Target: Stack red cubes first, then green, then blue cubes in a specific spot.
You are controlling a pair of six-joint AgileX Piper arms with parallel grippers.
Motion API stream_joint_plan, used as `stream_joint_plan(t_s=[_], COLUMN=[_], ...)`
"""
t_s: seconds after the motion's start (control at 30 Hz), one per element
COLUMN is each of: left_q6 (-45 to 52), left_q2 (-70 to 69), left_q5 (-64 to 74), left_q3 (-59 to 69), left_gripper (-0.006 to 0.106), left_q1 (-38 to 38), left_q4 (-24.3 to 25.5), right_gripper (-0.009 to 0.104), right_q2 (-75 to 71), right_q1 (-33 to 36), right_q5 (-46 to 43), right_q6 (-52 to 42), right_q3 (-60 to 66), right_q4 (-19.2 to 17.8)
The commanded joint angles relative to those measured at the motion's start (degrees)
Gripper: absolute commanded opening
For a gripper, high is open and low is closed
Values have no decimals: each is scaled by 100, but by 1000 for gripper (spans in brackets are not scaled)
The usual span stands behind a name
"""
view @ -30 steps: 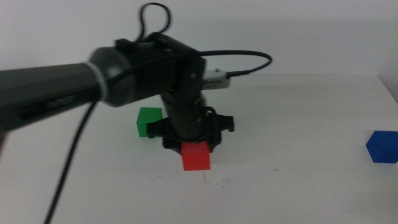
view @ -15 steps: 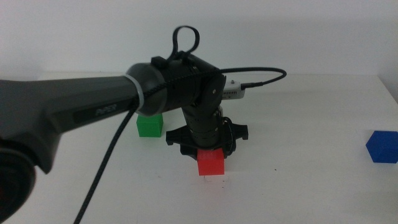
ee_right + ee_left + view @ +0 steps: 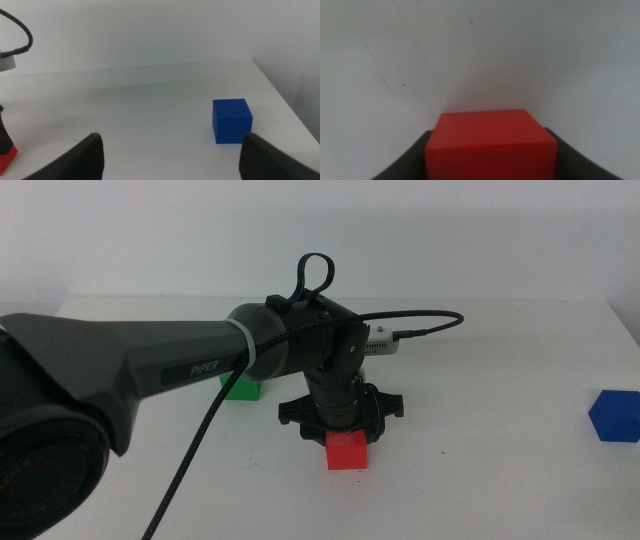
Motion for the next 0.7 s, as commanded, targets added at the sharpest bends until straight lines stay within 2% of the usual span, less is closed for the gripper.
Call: stream_joint_plan(t_s=[0.0, 0.1, 0.13, 0.17, 0.2, 0.3, 0.43, 0.53, 0.57, 0.6, 0.67], left_q6=[60, 60, 60, 60, 60, 84, 148, 137, 242, 625, 977], left_q2=[61, 61, 61, 61, 61, -185, -1030, -1547, -1634, -1703, -1665], left_q5=[-89, -77, -77, -69, -22, 82, 322, 632, 675, 668, 601], left_q3=[-26, -26, -26, -26, -26, -26, -26, -26, -26, -26, -26], left_gripper=[5, 17, 30, 56, 72, 94, 94, 94, 94, 94, 94], left_q1=[-15, -15, -15, -15, -15, -15, 80, 463, 637, 1118, 1547], left_q4=[-50, -50, -95, -150, -106, 161, 819, 1251, 1279, 1280, 1059], right_gripper=[93, 93, 93, 93, 93, 93, 93, 93, 93, 93, 93], right_q2=[-29, -29, -29, -29, -29, -29, -29, -29, -29, -29, -29], right_q1=[-20, -20, -20, -20, -20, -20, -20, -20, -20, -20, -20], right_q5=[-69, -69, -69, -69, -69, -69, -69, -69, -69, -69, -69], right_q6=[-56, -56, -56, -56, -56, -56, -56, -56, -56, -56, -56], right_q3=[23, 23, 23, 23, 23, 23, 23, 23, 23, 23, 23], right_q4=[-35, -35, -35, -35, -35, -35, -35, -35, -35, -35, -35])
